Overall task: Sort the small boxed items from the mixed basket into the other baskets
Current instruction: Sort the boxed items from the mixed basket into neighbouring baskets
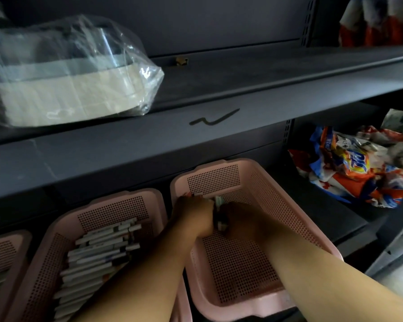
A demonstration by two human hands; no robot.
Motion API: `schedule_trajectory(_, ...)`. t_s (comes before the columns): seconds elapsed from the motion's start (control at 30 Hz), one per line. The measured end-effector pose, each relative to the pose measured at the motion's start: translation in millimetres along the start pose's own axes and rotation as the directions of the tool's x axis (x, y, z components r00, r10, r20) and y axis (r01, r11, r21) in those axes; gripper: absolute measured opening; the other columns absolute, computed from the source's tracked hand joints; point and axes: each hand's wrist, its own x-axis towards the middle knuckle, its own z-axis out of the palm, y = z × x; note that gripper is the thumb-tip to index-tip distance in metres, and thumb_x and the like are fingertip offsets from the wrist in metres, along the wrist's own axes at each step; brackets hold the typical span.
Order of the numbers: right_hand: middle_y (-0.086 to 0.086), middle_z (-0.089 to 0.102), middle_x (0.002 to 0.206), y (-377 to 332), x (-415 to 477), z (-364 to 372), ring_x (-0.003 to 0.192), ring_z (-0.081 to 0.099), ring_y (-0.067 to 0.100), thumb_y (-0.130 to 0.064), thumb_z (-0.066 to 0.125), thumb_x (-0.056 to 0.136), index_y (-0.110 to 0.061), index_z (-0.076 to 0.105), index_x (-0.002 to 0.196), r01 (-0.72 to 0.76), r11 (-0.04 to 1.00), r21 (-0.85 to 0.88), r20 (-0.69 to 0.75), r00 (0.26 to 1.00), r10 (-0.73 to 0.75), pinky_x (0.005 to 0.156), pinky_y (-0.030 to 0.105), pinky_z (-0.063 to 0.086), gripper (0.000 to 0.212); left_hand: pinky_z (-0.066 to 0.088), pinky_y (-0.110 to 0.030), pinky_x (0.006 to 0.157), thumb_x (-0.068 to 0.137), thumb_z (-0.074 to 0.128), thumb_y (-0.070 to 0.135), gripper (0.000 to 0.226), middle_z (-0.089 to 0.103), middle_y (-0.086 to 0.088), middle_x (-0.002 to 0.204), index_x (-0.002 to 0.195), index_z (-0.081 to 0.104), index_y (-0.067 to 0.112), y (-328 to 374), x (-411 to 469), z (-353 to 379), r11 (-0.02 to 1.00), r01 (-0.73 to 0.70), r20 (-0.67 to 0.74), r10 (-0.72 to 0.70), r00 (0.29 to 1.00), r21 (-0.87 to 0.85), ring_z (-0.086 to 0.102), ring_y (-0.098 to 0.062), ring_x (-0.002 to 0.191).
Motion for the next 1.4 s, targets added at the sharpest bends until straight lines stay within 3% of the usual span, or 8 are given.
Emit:
schedule_trajectory(0.23,-0.005,0.062,0.123,4,1,0,0.108,0.061,0.012,-0.036,0.053,0.099,-0.03,0.048,0.134,0.032,0.993,0.118,-0.178,0.984,-0.01,0.094,0.037,0.052,0.036,0.045,-0.035,0.1,0.096,0.062,0.032,0.029,0.065,-0.002,0.125,0.123,0.068,0.023,1,-2,-4,0.998,0.032,0.008,-0.032,0.999,-0.063,0.061,-0.023,0.114)
schedule_trajectory(0.33,-0.001,0.056,0.138,4,2,5,0.12,0.057,0.019,-0.035,0.048,0.102,-0.033,0.036,0.148,0.009,0.997,0.073,-0.112,0.994,0.0,0.1,0.04,0.048,0.048,0.044,-0.035,0.102,0.095,0.061,0.036,0.034,0.065,0.0,0.128,0.127,0.067,0.027,1,-3,-5,0.996,0.017,-0.007,-0.018,1.0,-0.091,0.06,-0.023,0.117)
schedule_trajectory(0.63,0.006,0.044,0.148,6,3,3,0.13,0.051,0.028,-0.028,0.051,0.102,-0.04,0.035,0.149,-0.01,1.0,-0.025,-0.033,0.999,0.009,0.106,0.048,0.046,0.051,0.047,-0.034,0.094,0.089,0.062,0.035,0.037,0.067,0.002,0.12,0.125,0.07,0.031,-1,-4,-7,0.992,-0.026,-0.013,0.024,1.0,-0.125,0.062,-0.024,0.112)
schedule_trajectory(0.83,-0.004,0.058,0.136,9,2,3,0.12,0.057,0.017,-0.024,0.048,0.102,-0.04,0.043,0.143,0.02,0.999,-0.047,-0.021,1.0,-0.021,0.102,0.044,0.047,0.045,0.051,-0.033,0.095,0.088,0.064,0.038,0.035,0.066,0.003,0.119,0.121,0.07,0.032,-2,-4,-6,0.986,-0.029,-0.027,0.025,0.999,-0.162,0.062,-0.024,0.112)
schedule_trajectory(1.0,0.005,0.004,0.168,5,-5,0,0.15,0.019,0.04,-0.03,0.044,0.105,-0.056,0.015,0.151,0.031,0.986,-0.165,0.034,0.999,-0.025,0.118,0.06,0.027,0.06,0.05,-0.029,0.073,0.084,0.068,0.034,0.018,0.069,0.008,0.094,0.101,0.074,0.03,-3,-4,-7,0.973,-0.002,-0.008,0.0,1.0,-0.232,0.064,-0.016,0.087)
schedule_trajectory(1.1,0.008,-0.005,0.168,3,-8,-1,0.149,0.022,0.041,-0.027,0.046,0.105,-0.057,0.008,0.151,0.025,0.978,-0.205,0.052,0.999,-0.015,0.117,0.058,0.031,0.067,0.052,-0.029,0.069,0.084,0.068,0.038,0.014,0.068,0.008,0.087,0.094,0.072,0.029,-2,-5,-9,0.959,0.019,-0.014,-0.024,1.0,-0.284,0.064,-0.013,0.08)
schedule_trajectory(1.3,0.008,0.016,0.165,6,4,3,0.139,0.041,0.031,-0.035,0.044,0.104,-0.038,0.021,0.155,-0.025,0.994,-0.102,-0.007,1.0,0.025,0.113,0.049,0.039,0.057,0.048,-0.027,0.067,0.087,0.067,0.041,0.015,0.068,0.008,0.088,0.091,0.072,0.029,-1,-9,-14,0.944,0.03,-0.003,-0.033,0.999,-0.33,0.064,-0.013,0.081)
schedule_trajectory(1.4,0.007,0.025,0.162,5,7,1,0.132,0.049,0.027,-0.023,0.049,0.103,-0.041,0.029,0.149,0.01,0.998,-0.054,-0.03,0.999,-0.012,0.108,0.047,0.045,0.053,0.051,-0.029,0.07,0.086,0.068,0.038,0.014,0.068,0.007,0.089,0.095,0.072,0.028,0,-10,-16,0.945,0.022,-0.01,-0.026,1.0,-0.327,0.065,-0.014,0.082)
